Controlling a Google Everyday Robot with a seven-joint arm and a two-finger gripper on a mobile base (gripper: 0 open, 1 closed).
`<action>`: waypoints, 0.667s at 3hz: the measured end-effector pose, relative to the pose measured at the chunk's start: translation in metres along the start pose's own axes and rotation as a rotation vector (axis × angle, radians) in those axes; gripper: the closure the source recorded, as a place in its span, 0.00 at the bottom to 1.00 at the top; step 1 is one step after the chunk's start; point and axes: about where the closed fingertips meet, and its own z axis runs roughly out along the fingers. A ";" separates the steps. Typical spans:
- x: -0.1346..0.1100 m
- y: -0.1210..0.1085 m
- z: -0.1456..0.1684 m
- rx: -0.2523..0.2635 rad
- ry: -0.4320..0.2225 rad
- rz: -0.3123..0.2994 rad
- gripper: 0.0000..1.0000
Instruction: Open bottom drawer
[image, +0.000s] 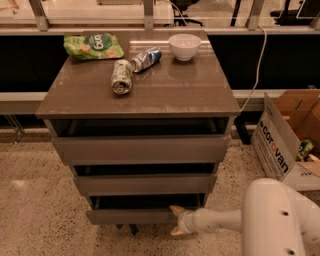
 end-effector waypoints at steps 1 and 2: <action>-0.010 0.040 -0.021 -0.022 -0.028 0.008 0.36; -0.019 0.081 -0.042 -0.042 -0.043 0.032 0.35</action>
Offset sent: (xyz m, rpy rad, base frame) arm -0.1558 -0.0109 0.0175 0.0624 0.0960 0.0057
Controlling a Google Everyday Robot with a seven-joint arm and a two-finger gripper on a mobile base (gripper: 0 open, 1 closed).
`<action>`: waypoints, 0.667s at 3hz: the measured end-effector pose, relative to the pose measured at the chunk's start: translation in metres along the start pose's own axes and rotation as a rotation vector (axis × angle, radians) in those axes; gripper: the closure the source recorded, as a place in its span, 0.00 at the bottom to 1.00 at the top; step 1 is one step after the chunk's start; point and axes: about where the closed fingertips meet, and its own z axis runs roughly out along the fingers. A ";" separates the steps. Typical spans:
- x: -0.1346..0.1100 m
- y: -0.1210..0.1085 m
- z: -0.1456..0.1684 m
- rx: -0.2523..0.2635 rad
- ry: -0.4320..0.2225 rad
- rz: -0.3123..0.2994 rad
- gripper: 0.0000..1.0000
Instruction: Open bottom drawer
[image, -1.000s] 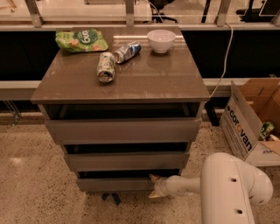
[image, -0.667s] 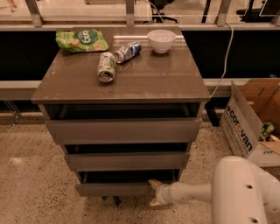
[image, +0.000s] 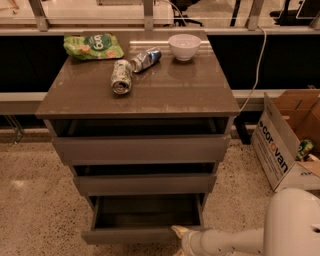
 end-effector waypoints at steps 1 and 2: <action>-0.012 0.026 -0.022 0.011 -0.010 0.012 0.34; -0.029 0.031 -0.049 0.054 -0.025 -0.002 0.29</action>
Offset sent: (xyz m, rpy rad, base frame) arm -0.0630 -0.0042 0.0678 0.0387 -0.0829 -0.0186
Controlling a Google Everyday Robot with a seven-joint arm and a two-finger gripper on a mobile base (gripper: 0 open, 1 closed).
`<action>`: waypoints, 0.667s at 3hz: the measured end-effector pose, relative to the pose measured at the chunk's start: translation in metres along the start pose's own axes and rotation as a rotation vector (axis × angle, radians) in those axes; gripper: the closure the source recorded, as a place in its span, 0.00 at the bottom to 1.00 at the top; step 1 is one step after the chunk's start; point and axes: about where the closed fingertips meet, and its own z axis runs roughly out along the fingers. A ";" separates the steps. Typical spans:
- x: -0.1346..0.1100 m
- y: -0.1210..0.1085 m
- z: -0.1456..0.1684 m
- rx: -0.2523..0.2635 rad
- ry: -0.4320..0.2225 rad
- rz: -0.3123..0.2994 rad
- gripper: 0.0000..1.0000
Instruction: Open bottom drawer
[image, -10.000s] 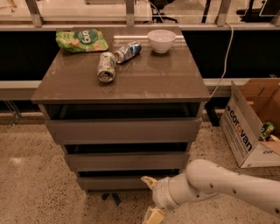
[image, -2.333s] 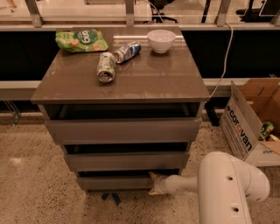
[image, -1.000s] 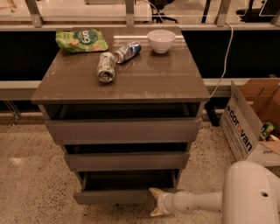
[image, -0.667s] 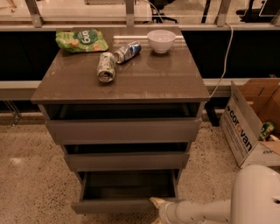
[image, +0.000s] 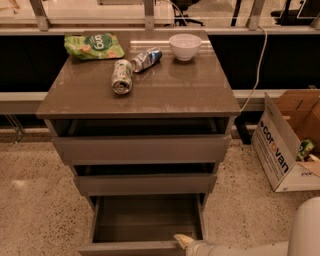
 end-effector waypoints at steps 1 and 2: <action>-0.008 -0.006 -0.012 0.032 -0.013 -0.007 0.28; -0.015 -0.019 -0.019 0.076 -0.057 0.004 0.11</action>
Offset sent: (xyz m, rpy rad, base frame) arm 0.0185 -0.0131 0.0516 0.1599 -0.0849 -0.0435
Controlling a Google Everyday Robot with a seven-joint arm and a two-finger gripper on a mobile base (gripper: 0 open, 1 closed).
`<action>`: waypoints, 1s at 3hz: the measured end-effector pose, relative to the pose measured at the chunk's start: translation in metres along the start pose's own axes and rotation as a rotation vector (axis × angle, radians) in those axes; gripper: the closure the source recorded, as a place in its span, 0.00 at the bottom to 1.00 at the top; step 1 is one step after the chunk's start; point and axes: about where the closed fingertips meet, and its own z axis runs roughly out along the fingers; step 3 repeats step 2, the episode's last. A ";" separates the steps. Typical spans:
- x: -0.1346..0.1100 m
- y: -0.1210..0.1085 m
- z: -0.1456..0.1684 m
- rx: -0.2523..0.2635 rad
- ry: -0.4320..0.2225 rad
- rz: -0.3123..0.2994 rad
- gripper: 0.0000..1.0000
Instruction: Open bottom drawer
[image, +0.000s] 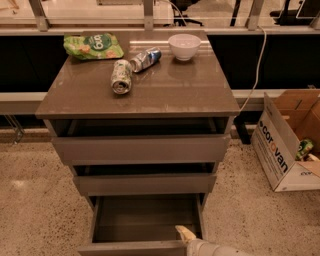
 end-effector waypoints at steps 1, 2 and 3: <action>0.001 0.002 -0.006 0.000 -0.009 0.017 0.00; 0.000 0.002 -0.005 0.000 -0.009 0.016 0.00; 0.000 0.002 -0.005 0.000 -0.009 0.016 0.00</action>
Offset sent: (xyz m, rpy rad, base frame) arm -0.0041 -0.0044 0.0035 0.0158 0.0103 -0.0092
